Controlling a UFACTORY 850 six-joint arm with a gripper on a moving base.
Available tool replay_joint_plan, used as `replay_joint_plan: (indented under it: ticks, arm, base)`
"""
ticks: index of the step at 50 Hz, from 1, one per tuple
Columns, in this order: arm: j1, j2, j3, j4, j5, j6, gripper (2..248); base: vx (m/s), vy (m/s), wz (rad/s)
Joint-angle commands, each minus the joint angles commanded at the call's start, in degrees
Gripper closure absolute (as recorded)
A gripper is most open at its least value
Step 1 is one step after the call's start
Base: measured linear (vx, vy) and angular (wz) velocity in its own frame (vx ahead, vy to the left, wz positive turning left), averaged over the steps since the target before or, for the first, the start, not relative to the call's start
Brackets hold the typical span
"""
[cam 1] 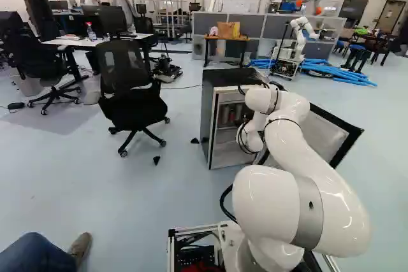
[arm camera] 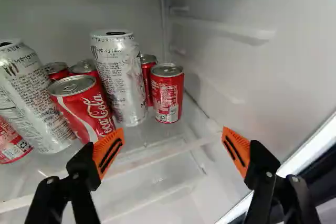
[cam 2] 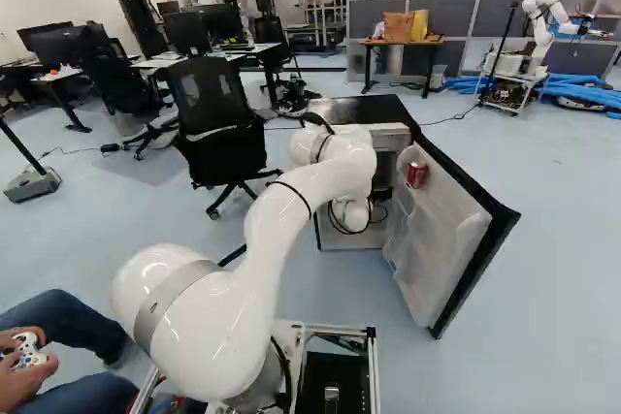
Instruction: Grab a drink from the fridge
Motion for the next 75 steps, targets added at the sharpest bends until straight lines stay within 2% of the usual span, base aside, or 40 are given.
replay_joint_plan:
  ticks: [32,33,37,38,43,44,48,49,53,54,58,59,64,65,75]
  arm:
    - [0.1,-0.5,-0.8,0.2,1.7,0.0,4]
    - [0.1,-0.5,-0.8,0.2,1.7,0.0,17]
    - [0.1,-0.5,-0.8,0.2,1.7,0.0,17]
    - [0.1,-0.5,-0.8,0.2,1.7,0.0,30]
    - [0.1,-0.5,-0.8,0.2,1.7,0.0,30]
    - [0.1,-0.5,-0.8,0.2,1.7,0.0,42]
    - [0.1,-0.5,-0.8,0.2,1.7,0.0,42]
    - [0.1,-0.5,-0.8,0.2,1.7,0.0,54]
    - [0.1,-0.5,-0.8,0.2,1.7,0.0,54]
    - [0.1,-0.5,-0.8,0.2,1.7,0.0,66]
    - [0.1,-0.5,-0.8,0.2,1.7,0.0,66]
    - [0.1,-0.5,-0.8,0.2,1.7,0.0,78]
    - [0.1,-0.5,-0.8,0.2,1.7,0.0,78]
    - [0.1,-0.5,-0.8,0.2,1.7,0.0,91]
    - [0.1,-0.5,-0.8,0.2,1.7,0.0,91]
  base:
    - [0.000,0.000,0.000]
    - [0.000,0.000,0.000]
    - [0.000,0.000,0.000]
    - [0.000,0.000,0.000]
    - [0.000,0.000,0.000]
    - [0.000,0.000,0.000]
    - [0.000,0.000,0.000]
    - [0.000,0.000,0.000]
    - [0.000,0.000,0.000]
    - [0.000,0.000,0.000]
    - [0.000,0.000,0.000]
    - [0.000,0.000,0.000]
    - [0.000,0.000,0.000]
    - [0.000,0.000,0.000]
    - [0.000,0.000,0.000]
